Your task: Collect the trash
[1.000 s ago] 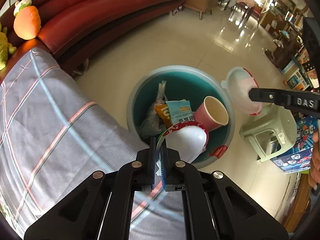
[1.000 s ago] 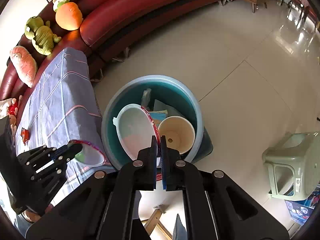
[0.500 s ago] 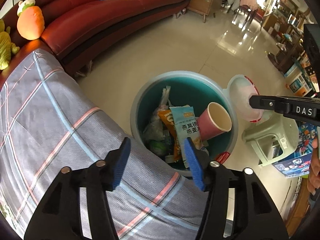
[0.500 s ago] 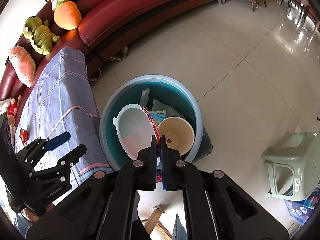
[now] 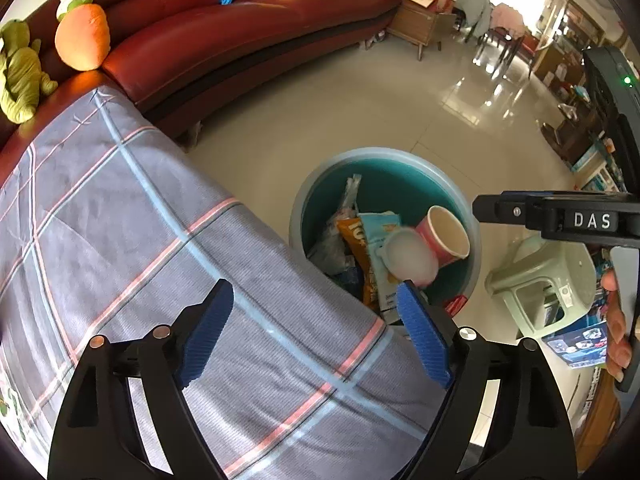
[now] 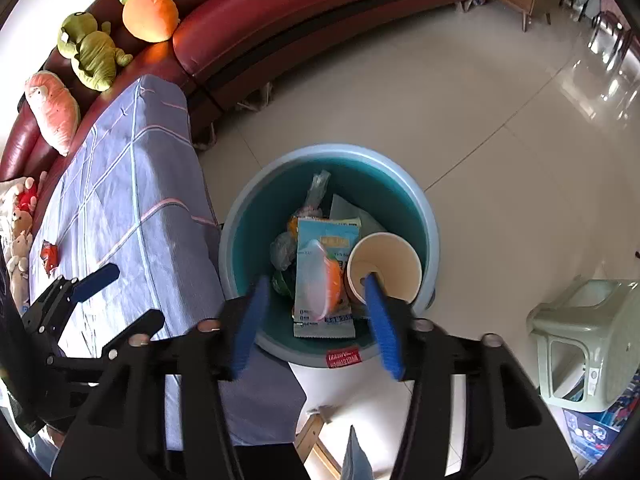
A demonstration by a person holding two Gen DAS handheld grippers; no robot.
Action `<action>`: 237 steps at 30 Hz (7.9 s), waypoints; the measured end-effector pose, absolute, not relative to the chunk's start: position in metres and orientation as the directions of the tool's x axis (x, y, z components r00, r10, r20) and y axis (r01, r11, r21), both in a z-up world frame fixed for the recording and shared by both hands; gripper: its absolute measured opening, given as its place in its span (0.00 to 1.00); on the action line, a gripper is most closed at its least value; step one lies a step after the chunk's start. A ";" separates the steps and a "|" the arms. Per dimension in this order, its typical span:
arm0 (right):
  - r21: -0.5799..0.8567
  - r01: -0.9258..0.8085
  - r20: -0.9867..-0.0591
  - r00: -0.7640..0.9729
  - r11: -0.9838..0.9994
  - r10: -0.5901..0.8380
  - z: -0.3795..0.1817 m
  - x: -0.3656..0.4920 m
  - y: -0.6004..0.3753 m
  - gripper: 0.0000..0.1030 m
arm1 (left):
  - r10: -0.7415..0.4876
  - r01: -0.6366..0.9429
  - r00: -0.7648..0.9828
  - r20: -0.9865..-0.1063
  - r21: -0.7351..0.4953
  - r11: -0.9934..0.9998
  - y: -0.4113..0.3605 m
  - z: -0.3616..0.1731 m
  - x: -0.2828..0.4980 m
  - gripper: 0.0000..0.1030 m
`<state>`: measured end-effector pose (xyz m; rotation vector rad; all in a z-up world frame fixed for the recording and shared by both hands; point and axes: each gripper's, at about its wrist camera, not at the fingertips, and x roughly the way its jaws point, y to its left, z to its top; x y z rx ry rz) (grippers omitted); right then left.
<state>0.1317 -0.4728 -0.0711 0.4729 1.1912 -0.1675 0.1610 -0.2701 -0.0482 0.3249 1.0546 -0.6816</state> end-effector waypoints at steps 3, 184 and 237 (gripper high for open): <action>0.264 0.372 -0.922 0.368 0.890 0.120 -0.070 0.133 -0.469 0.63 | -0.357 0.648 0.319 -0.878 -0.074 0.758 -0.263 -0.048 0.161 0.83; 0.294 0.373 -0.913 0.384 0.880 0.142 -0.058 0.140 -0.496 0.32 | -0.381 0.656 0.298 -0.875 -0.102 0.748 -0.310 -0.053 0.169 0.91; 0.149 0.208 -0.926 0.373 0.967 0.062 -0.032 0.061 -0.428 0.93 | -0.242 0.368 0.496 -0.834 -0.050 0.928 -0.213 -0.005 0.089 0.96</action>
